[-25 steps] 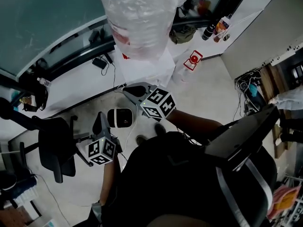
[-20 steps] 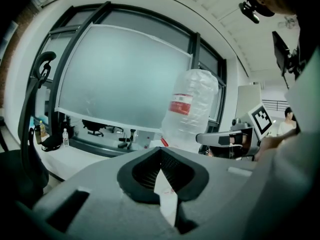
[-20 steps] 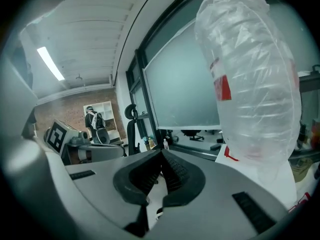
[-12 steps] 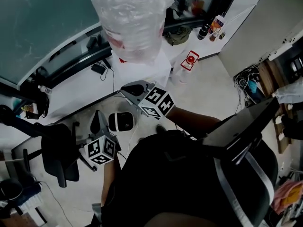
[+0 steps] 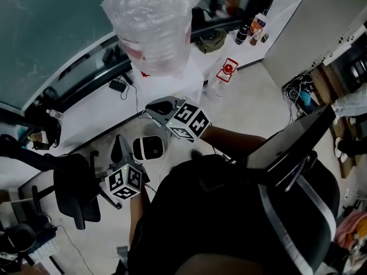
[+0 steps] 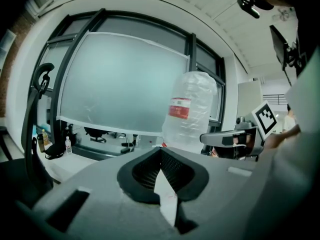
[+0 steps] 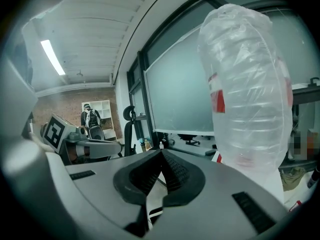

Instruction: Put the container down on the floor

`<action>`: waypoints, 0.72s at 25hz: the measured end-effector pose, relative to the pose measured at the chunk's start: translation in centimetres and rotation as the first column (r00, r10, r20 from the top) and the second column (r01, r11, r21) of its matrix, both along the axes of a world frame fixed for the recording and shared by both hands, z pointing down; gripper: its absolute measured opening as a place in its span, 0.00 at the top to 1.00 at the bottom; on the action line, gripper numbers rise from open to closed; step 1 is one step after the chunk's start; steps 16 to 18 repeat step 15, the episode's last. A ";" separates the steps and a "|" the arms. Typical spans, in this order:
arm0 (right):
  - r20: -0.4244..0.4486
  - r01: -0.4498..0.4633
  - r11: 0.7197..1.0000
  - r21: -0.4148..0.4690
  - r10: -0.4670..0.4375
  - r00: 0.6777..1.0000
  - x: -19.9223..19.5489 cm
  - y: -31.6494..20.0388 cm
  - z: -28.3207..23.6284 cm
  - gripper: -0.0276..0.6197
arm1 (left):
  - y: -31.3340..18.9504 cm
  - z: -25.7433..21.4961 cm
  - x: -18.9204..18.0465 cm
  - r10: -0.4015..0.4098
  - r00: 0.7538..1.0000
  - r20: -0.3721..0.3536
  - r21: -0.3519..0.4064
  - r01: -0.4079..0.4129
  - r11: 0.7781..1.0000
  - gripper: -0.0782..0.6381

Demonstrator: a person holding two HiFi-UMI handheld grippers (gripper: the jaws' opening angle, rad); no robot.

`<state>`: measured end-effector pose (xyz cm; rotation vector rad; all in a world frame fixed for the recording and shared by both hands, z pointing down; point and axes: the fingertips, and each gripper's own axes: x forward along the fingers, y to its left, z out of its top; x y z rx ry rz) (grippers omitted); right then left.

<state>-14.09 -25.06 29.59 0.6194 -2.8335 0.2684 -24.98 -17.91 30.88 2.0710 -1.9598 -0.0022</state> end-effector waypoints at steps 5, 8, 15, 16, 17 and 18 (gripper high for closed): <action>-0.007 0.005 1.000 -0.003 -0.005 1.000 0.0 0.3 0.2 0.95 | 0.0 -0.2 -0.6 -0.026 1.000 0.015 0.000 0.026 1.000 0.88; 0.003 -0.002 1.000 -0.006 0.002 1.000 -0.1 0.2 0.1 0.95 | 0.0 -0.1 -0.8 -0.024 1.000 0.013 0.000 0.024 1.000 0.88; -0.016 -0.005 1.000 -0.022 0.004 1.000 0.0 0.2 0.8 0.95 | 0.1 -0.4 0.1 -0.013 0.997 0.071 0.029 0.011 1.000 0.88; -0.016 -0.005 1.000 -0.022 0.004 1.000 0.0 0.2 0.8 0.95 | 0.1 -0.4 0.1 -0.013 0.997 0.071 0.029 0.011 1.000 0.88; -0.016 -0.005 1.000 -0.022 0.004 1.000 0.0 0.2 0.8 0.95 | 0.1 -0.4 0.1 -0.013 0.997 0.071 0.029 0.011 1.000 0.88; -0.016 -0.005 1.000 -0.022 0.004 1.000 0.0 0.2 0.8 0.95 | 0.1 -0.4 0.1 -0.013 0.997 0.071 0.029 0.011 1.000 0.88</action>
